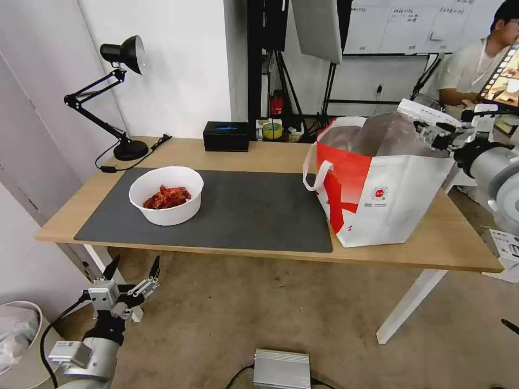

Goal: Pick up the trash from the table and place it into the takeout bag.

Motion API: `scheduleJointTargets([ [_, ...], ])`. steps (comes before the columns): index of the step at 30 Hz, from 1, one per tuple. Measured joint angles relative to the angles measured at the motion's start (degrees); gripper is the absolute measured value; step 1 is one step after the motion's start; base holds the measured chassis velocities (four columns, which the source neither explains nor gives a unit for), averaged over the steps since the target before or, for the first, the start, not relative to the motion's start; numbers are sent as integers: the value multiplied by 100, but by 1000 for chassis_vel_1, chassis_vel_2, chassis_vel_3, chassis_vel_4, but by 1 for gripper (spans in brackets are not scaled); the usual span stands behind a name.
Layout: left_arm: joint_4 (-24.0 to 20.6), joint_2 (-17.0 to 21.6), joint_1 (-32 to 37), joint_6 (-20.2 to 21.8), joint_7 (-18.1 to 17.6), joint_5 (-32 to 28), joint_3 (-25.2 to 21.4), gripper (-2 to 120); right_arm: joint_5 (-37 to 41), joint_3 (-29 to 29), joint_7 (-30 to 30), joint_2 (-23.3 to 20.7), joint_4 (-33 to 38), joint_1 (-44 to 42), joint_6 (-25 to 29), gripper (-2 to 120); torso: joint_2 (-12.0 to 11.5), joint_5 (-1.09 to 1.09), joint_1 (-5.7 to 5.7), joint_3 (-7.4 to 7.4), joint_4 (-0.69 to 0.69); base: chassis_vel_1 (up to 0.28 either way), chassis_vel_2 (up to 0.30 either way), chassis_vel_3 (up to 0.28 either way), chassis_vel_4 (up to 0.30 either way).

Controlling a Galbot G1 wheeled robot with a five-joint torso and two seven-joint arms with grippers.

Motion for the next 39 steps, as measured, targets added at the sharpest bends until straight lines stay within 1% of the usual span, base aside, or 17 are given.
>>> scheduleJointTargets([
  [2, 0, -11, 2, 4, -4, -1, -16, 100, -176, -139, -320, 143, -26, 1, 587, 84, 0, 0, 0, 0, 0, 0, 0, 0, 0],
  [3, 0, -11, 2, 4, -4, -1, -16, 100, -176, -139, -320, 143, -26, 1, 587, 84, 0, 0, 0, 0, 0, 0, 0, 0, 0],
  [5, 10, -25, 29, 6, -8, -2, -28, 100, -513, -278, -938, 283, -111, -2, 1381, 94, 0, 0, 0, 0, 0, 0, 0, 0, 0],
  [6, 10, -25, 29, 6, -8, -2, -28, 100, -513, -278, -938, 283, -111, -2, 1381, 94, 0, 0, 0, 0, 0, 0, 0, 0, 0],
  [7, 12, -27, 45, 6, -10, -2, -29, 100, -610, -318, -1124, 322, -117, -21, 1624, 98, 0, 0, 0, 0, 1, 0, 0, 0, 0],
  [8, 13, -27, 68, 6, -12, -2, -32, 100, -690, -346, -1336, 379, -75, -89, 1906, 99, 0, 0, 1, 0, 1, 0, 0, 0, 0],
  [9, 13, -27, 68, 6, -12, -2, -32, 100, -690, -346, -1336, 379, -75, -89, 1906, 99, 0, 0, 1, 0, 1, 0, 0, 0, 0],
  [11, 13, -27, 77, 5, -17, -4, -49, 100, -827, -358, -1587, 505, 126, -316, 2267, 100, 0, 0, 0, 0, 1, 0, 0, 0, 0],
  [13, 13, -27, 78, 5, -21, -11, -55, 100, -908, -358, -1645, 554, 204, -411, 2374, 100, 0, -1, 0, 0, 0, 0, 0, 0, 0],
  [16, 0, 4, 64, 9, -44, -37, -58, 100, -1362, -348, -1864, 751, 457, -871, 2773, 100, 0, 0, 0, 0, 1, 0, 0, 0, 0],
  [19, -8, 35, 38, 28, -89, -51, -49, 100, -1679, -227, -2062, 864, 594, -1226, 2968, 100, 0, 0, 0, 0, 1, 0, 0, 0, 0],
  [25, -31, 99, -4, 107, -200, -75, 18, 100, -1986, 115, -2267, 1099, 821, -1923, 3056, 100, 0, 0, 0, 0, 0, 0, 0, 0, 0],
  [31, -16, 122, -38, 129, -218, -55, 163, 100, -2197, 728, -2374, 1625, 1008, -2836, 3086, 100, 0, 1, 0, 0, 0, 0, 0, 0, 0],
  [32, -16, 122, -38, 129, -218, -55, 163, 100, -2197, 728, -2374, 1625, 1008, -2836, 3086, 100, 0, 1, 0, 0, 0, 0, 0, 0, 0],
  [34, 14, 120, -57, 130, -218, -30, 228, 100, -2418, 1048, -2507, 1913, 1072, -3369, 3143, 100, 0, 1, 0, 0, 0, 0, 0, 0, 0],
  [35, 14, 120, -57, 130, -218, -30, 228, 100, -2418, 1048, -2507, 1913, 1072, -3369, 3143, 100, 0, 1, 0, 0, 0, 0, 0, 0, 0],
  [39, 30, 115, -83, 129, -219, -18, 284, 100, -2683, 1354, -2564, 2230, 1169, -3974, 3180, 100, 0, 1, 0, 0, 0, 0, 0, 0, 0],
])
